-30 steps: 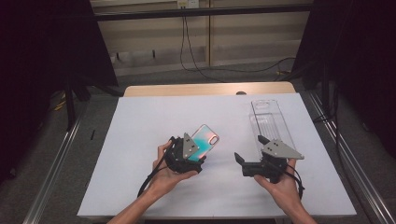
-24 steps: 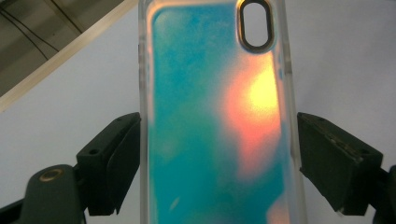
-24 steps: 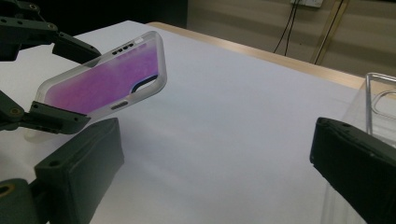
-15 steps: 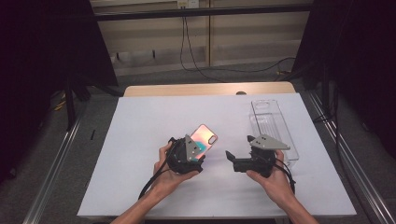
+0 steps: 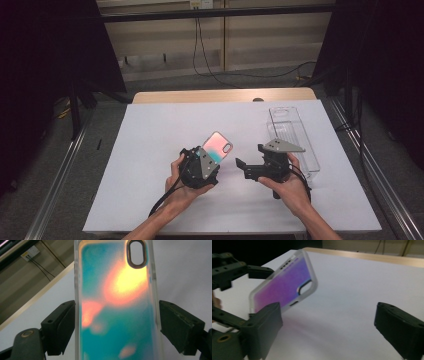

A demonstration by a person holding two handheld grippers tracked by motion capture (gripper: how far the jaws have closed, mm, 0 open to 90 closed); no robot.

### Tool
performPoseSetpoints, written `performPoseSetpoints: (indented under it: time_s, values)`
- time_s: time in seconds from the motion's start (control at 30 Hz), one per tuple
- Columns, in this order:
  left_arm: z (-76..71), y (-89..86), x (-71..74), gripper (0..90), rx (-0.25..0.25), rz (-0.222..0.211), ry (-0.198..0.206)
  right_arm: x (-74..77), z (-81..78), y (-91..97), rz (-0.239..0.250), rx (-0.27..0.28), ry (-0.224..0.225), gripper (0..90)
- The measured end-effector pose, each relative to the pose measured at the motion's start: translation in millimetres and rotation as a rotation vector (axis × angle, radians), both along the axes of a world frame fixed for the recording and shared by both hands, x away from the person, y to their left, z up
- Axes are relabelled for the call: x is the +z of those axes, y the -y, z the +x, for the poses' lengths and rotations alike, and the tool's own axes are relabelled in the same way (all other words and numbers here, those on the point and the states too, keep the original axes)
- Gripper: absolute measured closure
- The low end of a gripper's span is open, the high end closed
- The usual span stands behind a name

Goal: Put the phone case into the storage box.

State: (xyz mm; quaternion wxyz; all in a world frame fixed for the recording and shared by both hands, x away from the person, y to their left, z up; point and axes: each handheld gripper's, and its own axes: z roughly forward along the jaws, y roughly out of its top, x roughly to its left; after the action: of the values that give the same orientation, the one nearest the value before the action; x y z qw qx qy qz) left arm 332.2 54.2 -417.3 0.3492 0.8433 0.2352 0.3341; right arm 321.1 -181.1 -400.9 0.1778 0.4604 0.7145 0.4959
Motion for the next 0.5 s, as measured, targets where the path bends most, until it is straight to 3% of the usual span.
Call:
performPoseSetpoints:
  time_s: [0.23, 0.33, 0.5]
  values:
    - [-8.1, 5.9, -0.6, 17.2, -0.011, 0.021, 0.076, 5.5, 2.7, 1.2, -0.023, 0.018, -0.048, 13.8]
    - [-6.8, 6.3, 1.7, 17.3, -0.013, 0.011, 0.079, 6.1, 5.1, 2.6, -0.028, 0.022, -0.076, 17.0]
    - [-7.7, 6.8, 1.4, 17.3, -0.006, 0.011, 0.118, 11.5, 6.6, -0.6, -0.056, 0.045, -0.072, 16.9]
